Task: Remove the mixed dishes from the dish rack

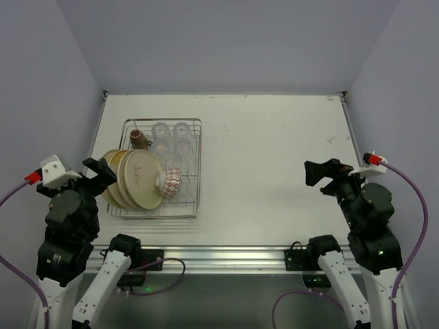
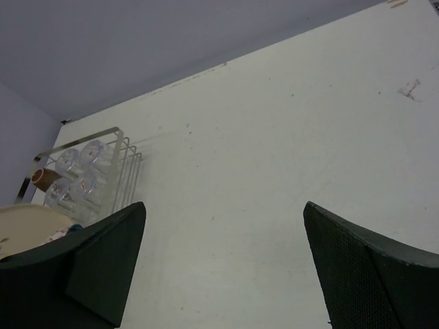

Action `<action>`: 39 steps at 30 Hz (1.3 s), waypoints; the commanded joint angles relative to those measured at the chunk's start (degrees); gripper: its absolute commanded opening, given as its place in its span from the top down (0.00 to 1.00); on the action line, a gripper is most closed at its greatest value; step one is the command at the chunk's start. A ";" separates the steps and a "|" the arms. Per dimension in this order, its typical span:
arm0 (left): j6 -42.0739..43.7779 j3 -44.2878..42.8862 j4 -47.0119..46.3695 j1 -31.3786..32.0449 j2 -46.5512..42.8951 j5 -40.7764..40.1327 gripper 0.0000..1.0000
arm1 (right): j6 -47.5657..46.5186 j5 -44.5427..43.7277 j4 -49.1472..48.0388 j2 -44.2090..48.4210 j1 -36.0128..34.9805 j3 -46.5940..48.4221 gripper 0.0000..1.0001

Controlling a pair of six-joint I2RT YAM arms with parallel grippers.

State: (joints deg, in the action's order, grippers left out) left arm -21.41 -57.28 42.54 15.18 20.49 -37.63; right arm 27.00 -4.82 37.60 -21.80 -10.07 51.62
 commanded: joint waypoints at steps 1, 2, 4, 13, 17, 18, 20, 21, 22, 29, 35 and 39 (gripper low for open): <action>1.02 0.67 -2.82 0.38 -0.19 0.62 0.00 | 0.77 0.16 -2.97 -1.31 0.13 -0.29 0.01; 0.67 0.76 -2.82 0.29 -0.28 1.06 0.00 | 1.29 0.77 -3.32 -1.40 0.13 -0.46 0.01; 0.23 1.29 -2.82 0.38 -0.28 1.33 0.00 | 2.87 4.09 -5.08 -1.49 0.13 -0.81 0.01; -1.00 5.59 -5.36 0.38 -0.63 3.53 0.00 | 22.29 31.53 -31.40 -12.98 -3.00 -8.10 0.01; -2.58 8.84 -7.29 0.38 -0.98 3.44 0.00 | 22.14 21.10 -32.07 -23.88 -17.59 -3.38 0.01; -2.85 9.98 -7.56 0.29 -1.07 3.61 0.00 | 22.30 19.17 -31.89 -26.34 -20.14 -0.58 0.01; -3.37 10.95 -8.35 0.29 -1.07 3.53 0.00 | 24.22 16.17 -32.94 -32.85 -26.04 1.20 0.01; -3.55 11.39 -8.53 0.29 -1.07 3.44 0.00 | 25.02 14.59 -33.47 -34.69 -27.71 2.60 0.01; -3.55 11.83 -8.70 0.29 -1.07 3.35 0.00 | 25.72 9.96 -33.56 -38.37 -31.47 3.48 0.01; -3.82 12.80 -8.88 0.29 -1.59 2.91 0.00 | 32.67 -3.17 -33.12 -53.32 -42.40 12.18 0.01; -3.73 12.89 -8.88 0.38 -1.77 3.88 0.00 | 36.63 -0.11 -38.30 -64.04 -44.78 16.22 0.01; -3.73 12.98 -8.88 0.38 -2.03 3.96 0.00 | 36.36 3.76 -41.20 -69.15 -44.96 18.78 0.03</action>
State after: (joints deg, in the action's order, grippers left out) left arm -23.64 -45.08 36.69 15.18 18.96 -33.74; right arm 61.71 -1.89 2.26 -88.73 -54.68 66.57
